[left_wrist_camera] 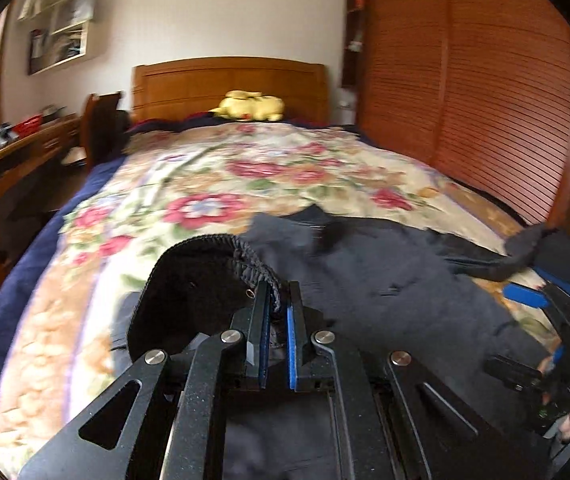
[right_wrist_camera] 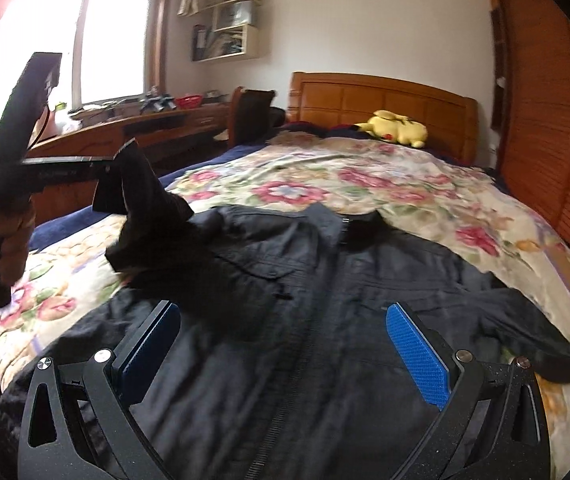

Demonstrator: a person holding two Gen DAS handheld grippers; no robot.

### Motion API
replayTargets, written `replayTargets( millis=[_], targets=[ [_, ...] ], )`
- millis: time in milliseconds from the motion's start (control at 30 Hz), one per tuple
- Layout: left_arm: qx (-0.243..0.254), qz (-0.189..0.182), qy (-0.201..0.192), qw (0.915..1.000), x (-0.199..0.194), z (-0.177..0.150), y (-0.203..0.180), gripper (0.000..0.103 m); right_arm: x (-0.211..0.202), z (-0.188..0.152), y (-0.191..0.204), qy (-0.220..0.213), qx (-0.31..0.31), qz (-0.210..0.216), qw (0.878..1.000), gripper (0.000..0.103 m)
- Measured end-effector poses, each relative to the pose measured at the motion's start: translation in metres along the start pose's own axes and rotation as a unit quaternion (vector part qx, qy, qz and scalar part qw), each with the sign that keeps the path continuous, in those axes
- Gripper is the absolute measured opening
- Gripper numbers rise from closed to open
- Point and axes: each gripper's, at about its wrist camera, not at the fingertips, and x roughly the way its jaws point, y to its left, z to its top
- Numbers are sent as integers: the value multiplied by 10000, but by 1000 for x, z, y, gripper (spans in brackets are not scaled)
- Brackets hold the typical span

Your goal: Fold large clothes

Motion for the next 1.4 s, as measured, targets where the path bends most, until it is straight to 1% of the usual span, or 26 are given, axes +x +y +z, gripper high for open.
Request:
replayTargets(
  millis=[100, 200, 300, 333, 367, 400, 433, 467, 500, 533, 567, 600, 633, 700, 800, 933, 1033, 1100, 1167, 1267, 1333, 1367, 1400],
  targets=[
    [26, -165, -3, 9999, 9, -6, -22, 7, -4, -1, -9, 13, 144, -145, 9998, 103],
    [120, -119, 23, 9999, 15, -16, -36, 7, -8, -4, -14, 44, 241, -280, 9993, 103],
    [46, -112, 110, 9999, 21, -28, -39, 8, -10, -4, -17, 85, 298, -290, 9991, 103],
    [55, -74, 195, 9998, 23, -32, -41, 9, -10, -4, -15, 106, 313, -289, 9990, 103],
    [117, 44, 243, 9996, 23, -37, -41, 10, -11, -4, -16, 115, 318, -285, 9990, 103],
    [174, 129, 244, 9995, 25, -39, -46, 14, -10, -3, -17, 127, 324, -274, 9990, 103],
    [263, 183, 206, 9993, 22, -44, -48, 20, -9, -3, -16, 140, 329, -263, 9990, 103],
    [282, 184, 163, 9993, 17, -47, -47, 24, -8, -1, -15, 152, 343, -242, 9990, 103],
    [271, 195, 119, 9994, 15, -50, -47, 38, -6, -1, -14, 162, 357, -218, 9990, 103],
    [241, 211, 44, 9995, 9, -53, -45, 47, -4, 0, -12, 174, 374, -181, 9990, 103],
    [219, 212, 8, 9995, 4, -56, -42, 50, -2, 2, -13, 174, 389, -154, 9990, 103],
    [171, 221, 1, 9996, 0, -58, -38, 58, 1, 4, -14, 177, 406, -122, 9989, 103],
    [129, 224, -3, 9997, -3, -60, -33, 70, 6, 6, -14, 183, 427, -71, 9989, 103],
    [41, 250, -81, 9996, -11, -63, -24, 81, 15, 10, -13, 179, 428, 32, 9989, 103],
    [39, 379, -113, 9992, -20, -67, -11, 82, 30, 14, -7, 194, 359, 257, 9988, 101],
    [2, 733, -233, 9970, -33, -74, 11, 82, 53, 14, 9, 333, 133, 572, 9977, 97],
    [27, 963, -230, 9951, -37, -79, 28, 82, 68, 13, 23, 483, -53, 806, 9956, 92],
    [-3, 1141, -223, 9932, -40, -81, 38, 82, 76, 13, 33, 575, -165, 929, 9939, 86],
    [-49, 1151, -247, 9930, -43, -83, 47, 82, 83, 10, 43, 678, -297, 1105, 9911, 84],
    [-134, 1156, -253, 9929, -43, -85, 57, 82, 94, 8, 55, 833, -546, 1238, 9873, 80],
    [-192, 1183, -294, 9924, -42, -87, 61, 82, 102, 4, 60, 976, -658, 1310, 9844, 70],
    [-222, 1202, -342, 9919, -42, -87, 62, 82, 107, 2, 61, 1045, -690, 1336, 9831, 58],
    [-254, 1235, -395, 9912, -41, -87, 63, 82, 111, 0, 63, 1121, -731, 1359, 9816, 44]
  ],
)
